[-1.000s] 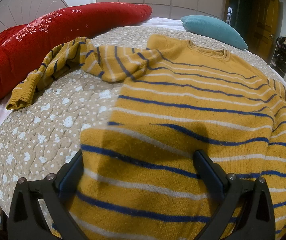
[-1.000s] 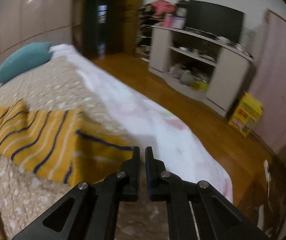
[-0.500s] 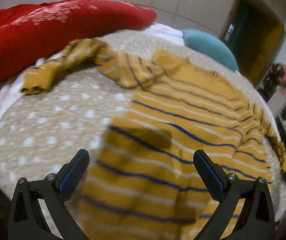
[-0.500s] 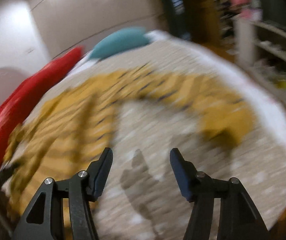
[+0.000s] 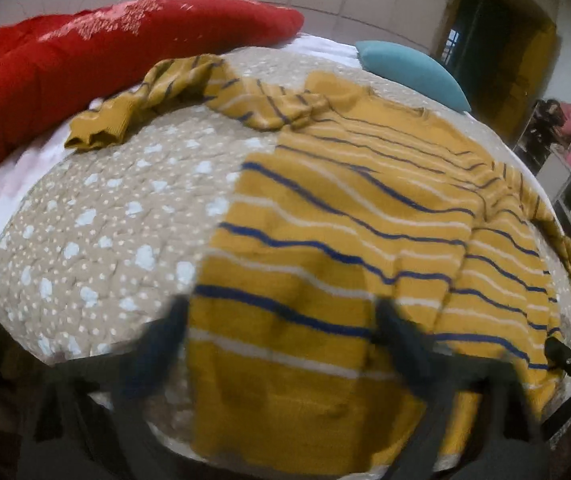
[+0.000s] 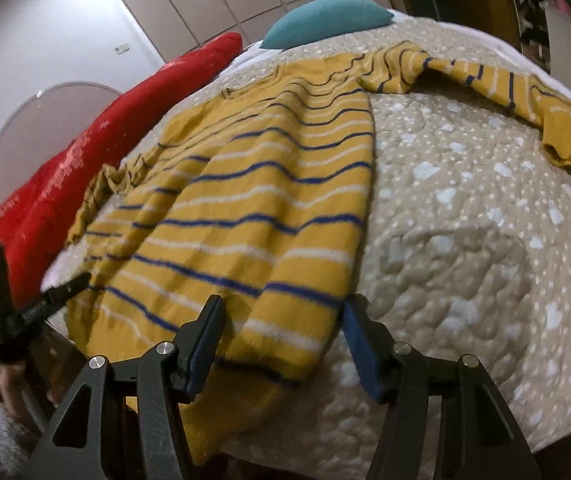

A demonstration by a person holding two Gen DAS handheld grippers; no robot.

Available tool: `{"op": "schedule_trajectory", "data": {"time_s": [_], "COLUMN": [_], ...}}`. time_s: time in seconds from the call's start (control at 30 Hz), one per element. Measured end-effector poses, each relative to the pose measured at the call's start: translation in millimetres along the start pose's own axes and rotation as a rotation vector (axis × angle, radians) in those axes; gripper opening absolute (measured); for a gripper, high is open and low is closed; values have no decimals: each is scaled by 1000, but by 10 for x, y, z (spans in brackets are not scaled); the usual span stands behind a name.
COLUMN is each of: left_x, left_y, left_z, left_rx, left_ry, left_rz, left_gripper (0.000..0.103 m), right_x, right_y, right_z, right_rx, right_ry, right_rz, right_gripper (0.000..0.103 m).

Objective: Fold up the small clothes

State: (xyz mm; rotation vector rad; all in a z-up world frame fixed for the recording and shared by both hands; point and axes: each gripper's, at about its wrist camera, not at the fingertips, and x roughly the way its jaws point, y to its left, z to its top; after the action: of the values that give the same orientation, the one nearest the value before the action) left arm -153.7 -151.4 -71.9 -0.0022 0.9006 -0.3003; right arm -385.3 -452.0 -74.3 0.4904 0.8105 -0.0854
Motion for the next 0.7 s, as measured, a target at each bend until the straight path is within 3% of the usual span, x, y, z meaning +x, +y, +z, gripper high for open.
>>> {"op": "schedule_trajectory", "data": {"time_s": [0.03, 0.07, 0.1, 0.27, 0.53, 0.63, 0.7], "left_x": [-16, -42, -74, -353, -522, -663, -749], "left_y": [-5, -13, -4, 23, 137, 216, 257], "left_z": [-6, 5, 14, -131, -488, -514, -484], "left_rx": [13, 21, 15, -17, -12, -5, 4], "left_ry": [4, 13, 30, 85, 112, 76, 35], "left_rz": [19, 0, -34, -106, -126, -128, -95], "left_gripper": [53, 31, 13, 12, 14, 21, 38], "right_x": [-2, -24, -36, -253, -524, -583, -643], "right_y": [26, 44, 42, -117, -406, -455, -486], "right_z": [-5, 11, 23, 21, -357, -389, -363], "right_rx": [-14, -30, -31, 12, 18, 21, 25], "right_ry": [3, 21, 32, 49, 127, 119, 96], "right_rz": [-5, 7, 32, 101, 45, 27, 26], "right_gripper": [20, 12, 11, 9, 14, 17, 27]}}
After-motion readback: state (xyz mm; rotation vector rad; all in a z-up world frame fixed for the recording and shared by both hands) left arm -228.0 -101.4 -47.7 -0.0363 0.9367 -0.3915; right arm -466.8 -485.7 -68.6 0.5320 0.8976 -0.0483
